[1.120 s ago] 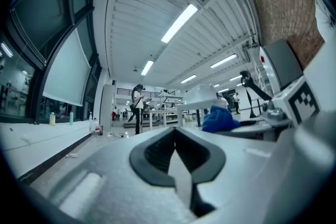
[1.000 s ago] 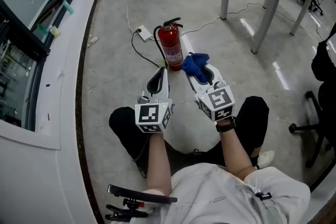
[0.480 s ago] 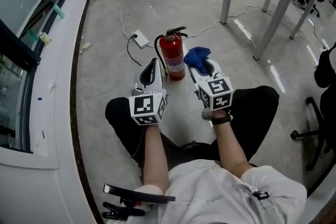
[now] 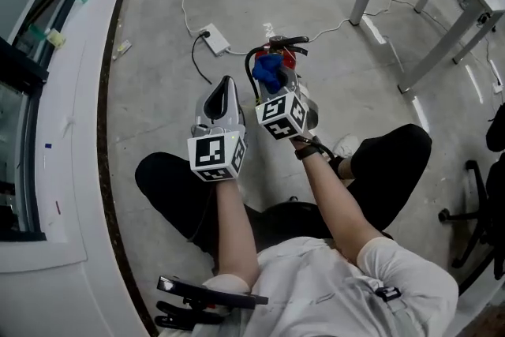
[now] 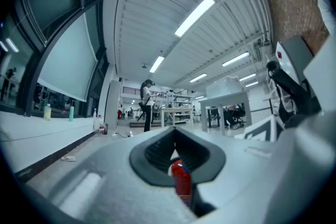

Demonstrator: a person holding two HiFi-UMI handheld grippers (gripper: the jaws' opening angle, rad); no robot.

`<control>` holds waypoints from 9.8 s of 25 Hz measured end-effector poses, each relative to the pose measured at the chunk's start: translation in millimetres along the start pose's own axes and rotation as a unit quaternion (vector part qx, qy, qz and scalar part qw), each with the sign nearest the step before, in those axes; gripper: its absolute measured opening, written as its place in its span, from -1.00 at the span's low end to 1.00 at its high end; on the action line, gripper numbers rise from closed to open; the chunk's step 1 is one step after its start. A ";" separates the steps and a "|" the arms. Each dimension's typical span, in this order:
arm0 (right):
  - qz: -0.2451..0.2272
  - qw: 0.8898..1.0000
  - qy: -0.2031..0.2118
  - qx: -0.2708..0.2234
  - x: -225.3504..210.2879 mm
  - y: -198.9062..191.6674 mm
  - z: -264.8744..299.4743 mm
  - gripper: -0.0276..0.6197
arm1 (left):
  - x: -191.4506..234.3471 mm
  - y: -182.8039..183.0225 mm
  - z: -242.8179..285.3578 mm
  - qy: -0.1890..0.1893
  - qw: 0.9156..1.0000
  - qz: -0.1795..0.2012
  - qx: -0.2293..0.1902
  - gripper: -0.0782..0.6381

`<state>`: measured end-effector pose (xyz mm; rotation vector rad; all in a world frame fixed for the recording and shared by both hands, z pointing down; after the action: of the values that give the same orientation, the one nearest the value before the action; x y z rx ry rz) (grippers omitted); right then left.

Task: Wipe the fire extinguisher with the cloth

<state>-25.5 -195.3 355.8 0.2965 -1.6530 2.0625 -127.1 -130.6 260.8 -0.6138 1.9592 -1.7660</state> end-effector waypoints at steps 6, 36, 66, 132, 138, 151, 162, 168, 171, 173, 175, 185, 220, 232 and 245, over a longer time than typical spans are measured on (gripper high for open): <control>-0.037 0.996 -0.023 0.081 20.3 -20.3 66.8 -0.48 | 35.1 -19.0 16.6 0.006 1.000 -0.004 0.007 -0.78; -0.194 0.931 0.114 0.287 232.6 -349.6 154.0 -0.54 | 113.9 -136.0 14.5 0.065 0.990 -0.078 0.100 -0.78; -0.115 0.990 0.056 0.064 122.5 -179.5 87.6 -0.53 | 57.8 -120.2 28.7 0.035 0.994 -0.069 0.078 -0.78; -0.121 0.986 -0.102 -0.048 101.4 -205.9 63.4 -0.44 | 52.9 -171.0 28.0 0.021 0.986 -0.118 0.114 -0.78; -0.138 0.989 -0.041 0.040 129.5 -260.4 76.3 -0.46 | 56.9 -177.7 29.2 0.026 0.985 -0.117 0.124 -0.78; 0.032 0.939 0.130 0.316 163.3 -371.2 118.8 -0.46 | 54.6 -184.3 32.1 0.023 0.984 -0.109 0.141 -0.78; 0.179 0.974 0.102 0.099 73.9 -202.9 25.8 -0.47 | 38.3 -155.7 25.3 0.011 0.989 -0.103 0.109 -0.78; 0.160 0.981 0.072 -0.080 4.7 -75.8 4.2 -0.47 | 30.4 -146.5 26.1 0.001 0.990 -0.100 0.097 -0.78; 0.163 0.981 0.065 -0.085 -11.8 -46.1 11.1 -0.47 | 30.6 -145.0 26.4 0.001 0.991 -0.099 0.095 -0.78; 0.165 0.982 0.061 -0.068 -15.7 -43.8 23.1 -0.46 | 32.2 -145.5 26.0 0.003 0.990 -0.099 0.096 -0.78; 0.161 0.983 0.068 -0.059 -11.1 -53.4 27.6 -0.46 | 32.5 -146.8 25.7 0.004 0.990 -0.100 0.097 -0.78; 0.099 0.973 0.155 0.138 91.1 -232.2 35.9 -0.48 | 37.5 -168.2 27.1 0.003 0.986 -0.125 0.107 -0.78; 0.490 0.860 0.144 0.000 4.0 -125.2 -12.1 -0.48 | 14.9 -153.8 33.4 -0.023 0.990 -0.089 0.105 -0.78; 0.602 0.790 0.118 -0.015 -25.8 -102.9 18.7 -0.52 | 13.9 -154.2 32.0 -0.024 0.990 -0.086 0.107 -0.78; 0.712 0.670 0.018 0.208 63.4 -345.1 75.5 -0.54 | 16.7 -180.5 42.3 -0.024 0.986 -0.101 0.130 -0.78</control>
<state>79.5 -199.0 699.0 -1.3710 -1.3704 3.4288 -108.8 -190.8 436.0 -0.7770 1.6444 -2.0647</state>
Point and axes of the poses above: the fingertips, and each gripper's own axes: z forward along the fingers, x to its left, y out of its top, the point moved 4 cm from there along -z, backward along the fingers, and after that the axes turned 10 degrees about -y, right-handed, at the moved point
